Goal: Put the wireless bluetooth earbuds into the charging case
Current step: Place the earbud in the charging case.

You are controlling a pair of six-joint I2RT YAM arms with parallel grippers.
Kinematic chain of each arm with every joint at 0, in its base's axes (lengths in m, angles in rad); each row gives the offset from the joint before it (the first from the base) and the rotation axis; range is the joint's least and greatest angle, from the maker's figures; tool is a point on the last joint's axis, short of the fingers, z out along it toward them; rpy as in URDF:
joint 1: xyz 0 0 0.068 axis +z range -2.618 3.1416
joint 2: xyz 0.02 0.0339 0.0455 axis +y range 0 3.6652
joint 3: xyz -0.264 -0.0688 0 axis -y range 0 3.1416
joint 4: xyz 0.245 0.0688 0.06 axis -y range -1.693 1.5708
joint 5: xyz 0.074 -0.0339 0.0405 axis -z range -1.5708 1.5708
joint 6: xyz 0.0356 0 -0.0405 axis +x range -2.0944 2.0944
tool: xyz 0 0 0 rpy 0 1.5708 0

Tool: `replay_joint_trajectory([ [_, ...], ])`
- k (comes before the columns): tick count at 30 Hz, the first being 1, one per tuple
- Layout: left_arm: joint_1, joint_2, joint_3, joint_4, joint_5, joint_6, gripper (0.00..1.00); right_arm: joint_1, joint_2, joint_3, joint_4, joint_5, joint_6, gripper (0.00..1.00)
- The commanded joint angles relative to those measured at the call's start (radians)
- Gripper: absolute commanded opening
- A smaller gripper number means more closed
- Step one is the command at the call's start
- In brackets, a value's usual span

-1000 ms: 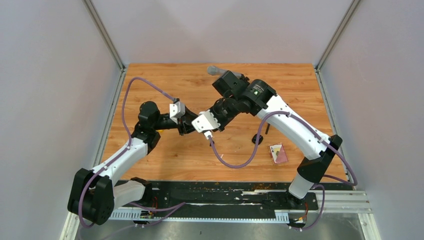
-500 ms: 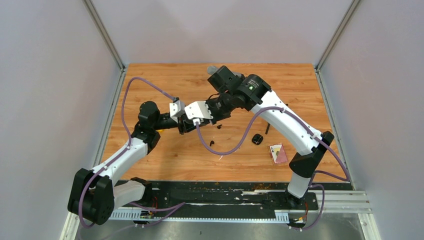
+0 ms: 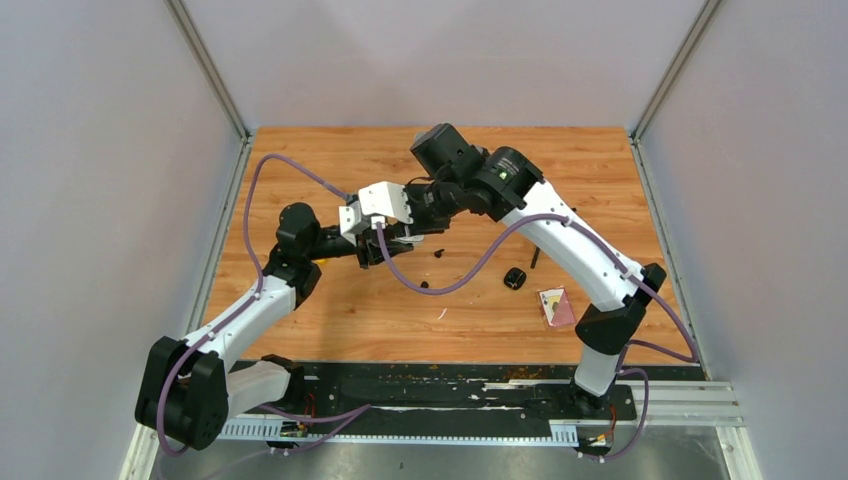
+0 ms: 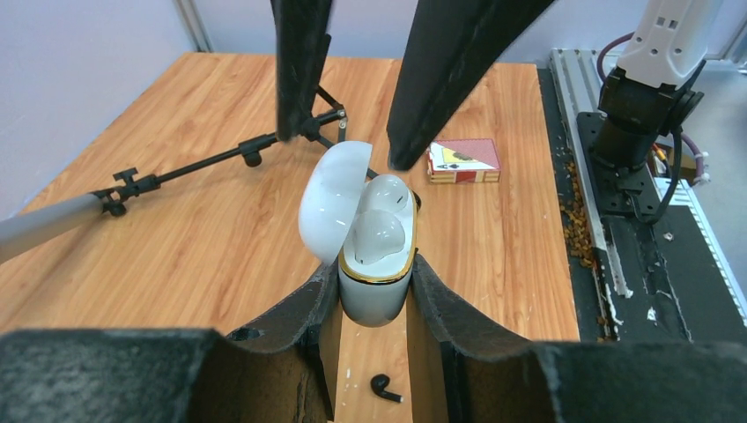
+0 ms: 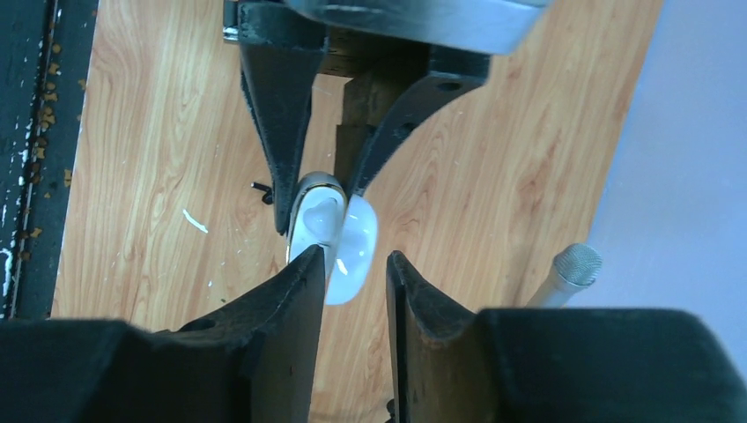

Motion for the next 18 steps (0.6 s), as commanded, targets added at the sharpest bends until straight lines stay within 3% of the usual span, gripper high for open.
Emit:
replay_joint_trajectory([
  [1,-0.006,-0.008,0.027,0.052,0.005,-0.019,0.0,0.002,-0.041,0.057,-0.001,0.014,0.022,0.35],
  [6,-0.006,-0.004,0.026,0.061,0.004,-0.028,0.0,-0.005,-0.147,-0.093,0.074,-0.01,0.041,0.37],
  [9,-0.006,-0.004,0.028,0.061,0.005,-0.03,0.0,-0.026,-0.146,-0.103,0.107,0.001,0.101,0.39],
  [13,-0.006,-0.005,0.029,0.056,0.011,-0.027,0.0,-0.109,-0.089,-0.015,0.002,-0.129,0.122,0.49],
  [18,-0.006,-0.008,0.043,0.033,0.026,0.0,0.0,-0.157,-0.043,-0.006,-0.029,-0.18,0.125,0.62],
])
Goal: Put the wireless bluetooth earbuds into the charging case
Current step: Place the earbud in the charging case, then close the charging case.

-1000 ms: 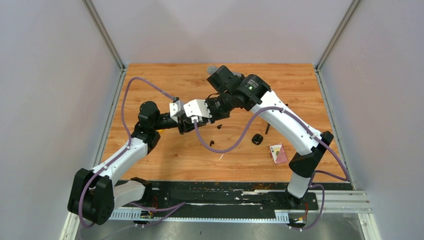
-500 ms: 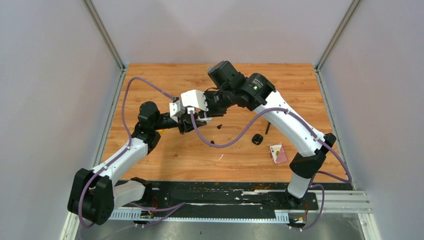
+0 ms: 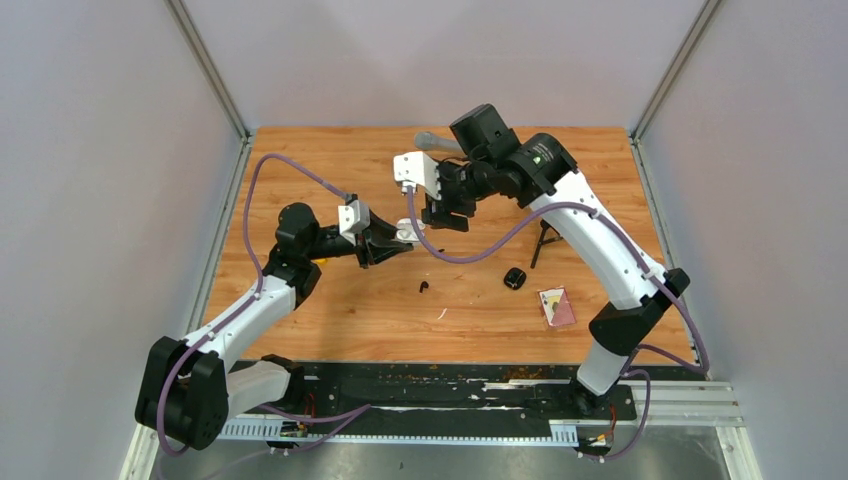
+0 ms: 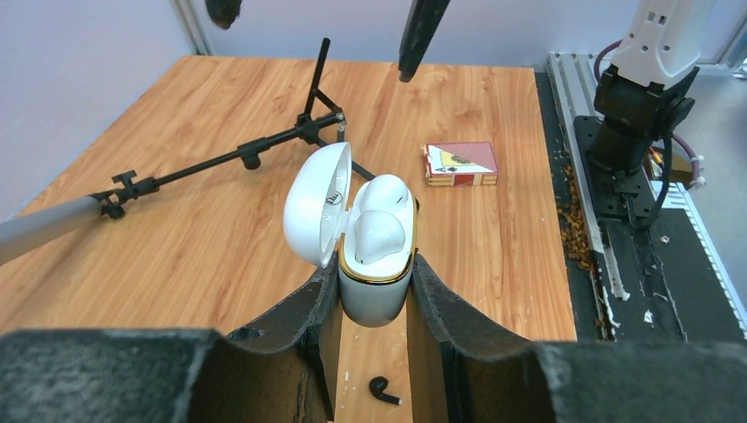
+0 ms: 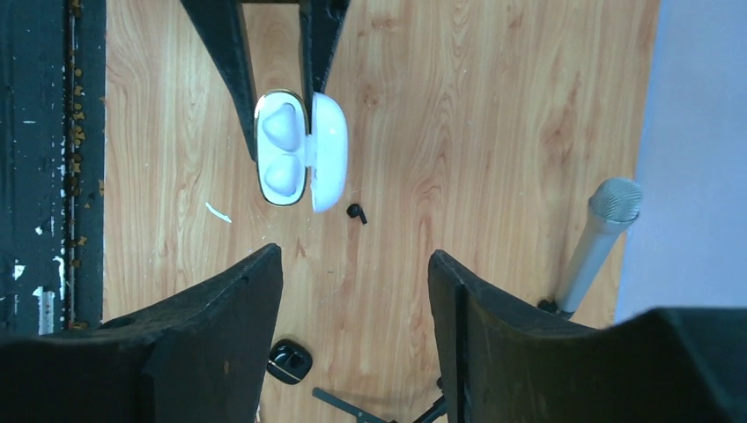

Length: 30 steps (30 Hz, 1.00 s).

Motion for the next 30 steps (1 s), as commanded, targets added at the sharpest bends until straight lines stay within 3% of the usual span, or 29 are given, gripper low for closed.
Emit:
replay_joint_trajectory([
  [1,-0.006,-0.007,0.046,0.007,0.027,0.018,0.0,-0.036,0.054,0.059,-0.053,-0.114,0.033,0.64],
  [5,-0.006,-0.003,0.063,-0.016,0.025,0.049,0.0,-0.043,0.107,0.084,-0.137,-0.2,-0.055,0.7],
  [13,-0.006,0.051,0.14,-0.09,-0.021,0.069,0.0,-0.024,0.15,0.091,-0.143,-0.258,-0.108,0.7],
  [19,-0.006,0.085,0.175,-0.126,-0.168,-0.066,0.0,0.024,0.023,-0.104,0.083,-0.054,-0.058,0.7],
  [24,-0.005,0.105,0.175,-0.145,-0.187,-0.185,0.0,0.019,-0.042,-0.225,0.231,0.141,0.037,0.7],
  [28,0.007,0.096,0.183,-0.408,-0.236,-0.097,0.01,-0.096,-0.075,-0.31,0.257,0.154,0.111,0.71],
  [30,0.03,0.092,0.154,-0.457,-0.287,-0.124,0.02,-0.177,-0.092,-0.335,0.25,0.101,0.144,0.71],
])
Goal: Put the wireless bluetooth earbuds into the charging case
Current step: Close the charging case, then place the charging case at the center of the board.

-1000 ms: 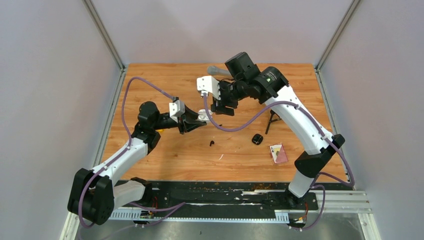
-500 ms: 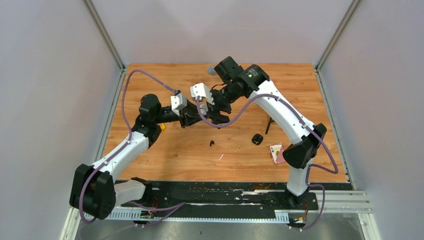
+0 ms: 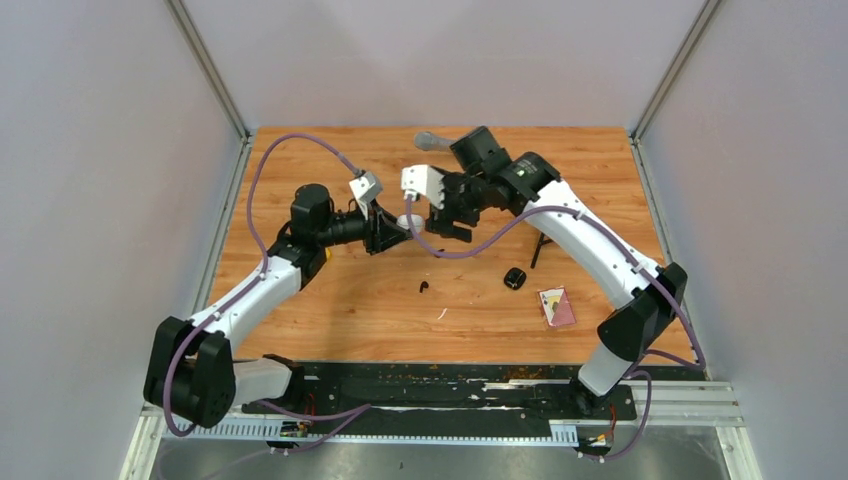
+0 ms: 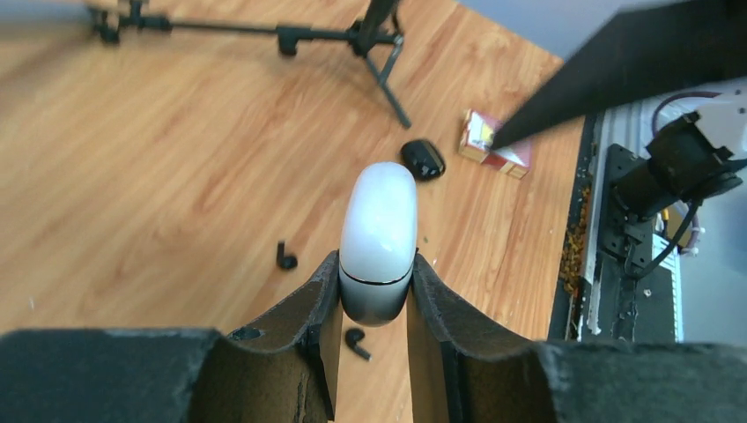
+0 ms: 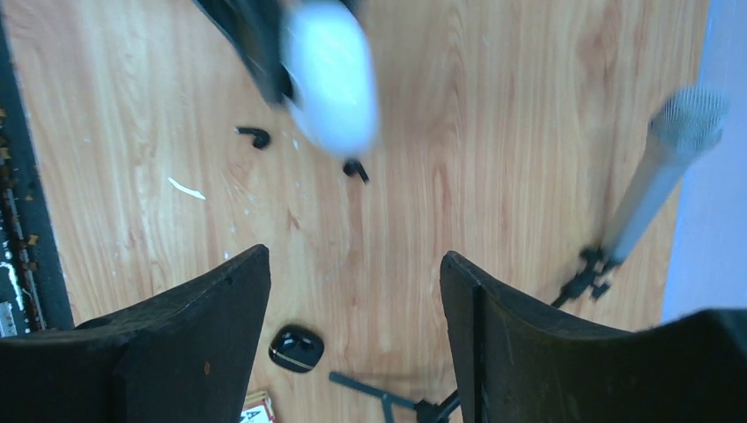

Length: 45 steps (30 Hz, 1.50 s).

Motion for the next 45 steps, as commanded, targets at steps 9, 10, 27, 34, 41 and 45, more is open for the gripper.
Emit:
replay_joint_trajectory([
  [9,0.108,0.284,0.11,-0.376,-0.245,-0.172,0.07,-0.309,-0.182,-0.231,0.06,-0.077,0.157,0.7],
  [10,0.121,0.332,0.135,-0.398,-0.232,-0.178,0.07,-0.314,-0.19,-0.247,0.062,-0.073,0.154,0.7],
  [27,0.138,0.531,0.253,-0.558,-0.348,-0.28,0.38,-0.472,-0.214,-0.432,0.067,-0.088,0.225,0.77],
  [34,0.148,0.503,0.259,-0.585,-0.387,-0.265,0.43,-0.51,-0.138,-0.45,0.011,-0.073,0.132,0.72],
  [41,0.161,0.421,0.247,-0.611,-0.419,-0.218,0.52,-0.515,-0.075,-0.492,0.003,-0.003,0.054,0.7],
  [45,0.162,0.322,0.232,-0.654,-0.458,-0.157,0.55,-0.514,-0.032,-0.457,0.003,0.021,0.271,0.69],
])
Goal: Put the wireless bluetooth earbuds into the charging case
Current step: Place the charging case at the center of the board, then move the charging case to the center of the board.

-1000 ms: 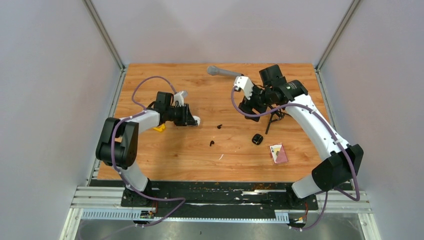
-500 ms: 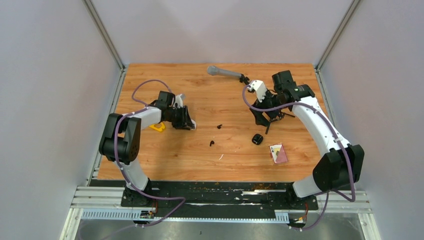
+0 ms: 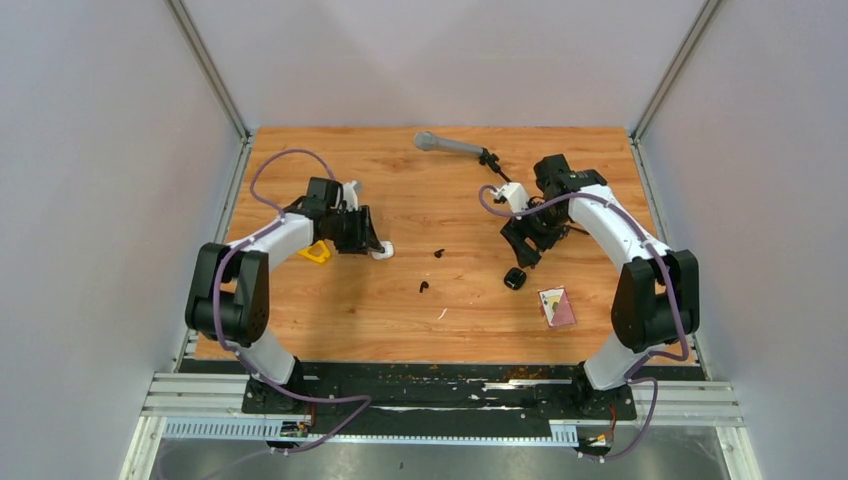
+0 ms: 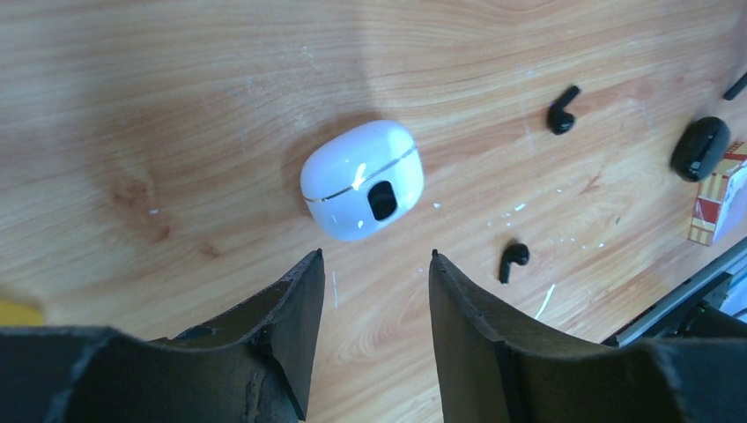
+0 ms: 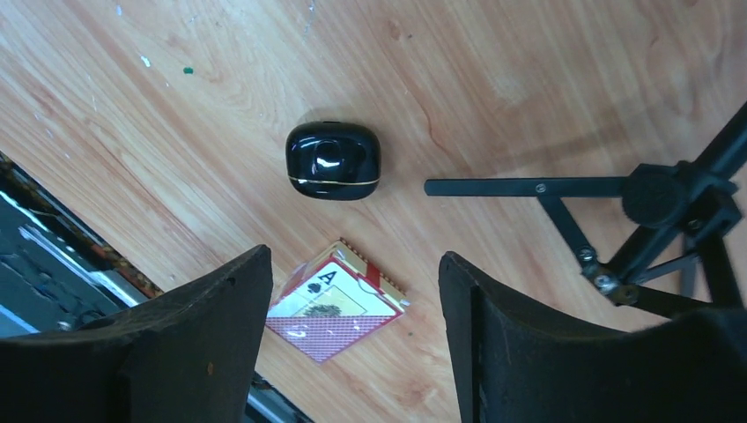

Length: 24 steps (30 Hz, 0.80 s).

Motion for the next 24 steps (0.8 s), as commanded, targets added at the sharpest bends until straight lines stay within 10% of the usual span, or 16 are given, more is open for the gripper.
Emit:
replay_joint_trajectory([
  [1,0.007,-0.151,0.003,-0.049,-0.056,0.086,0.55,0.0,0.01,0.013,0.014,0.037,0.215,0.7],
  [10,0.006,-0.275,0.064,-0.1,-0.113,0.187,0.55,-0.002,0.021,-0.095,0.023,0.115,0.798,0.76],
  [24,0.007,-0.374,0.069,-0.118,-0.114,0.244,0.55,0.035,0.242,0.048,0.053,0.259,1.045,0.7],
])
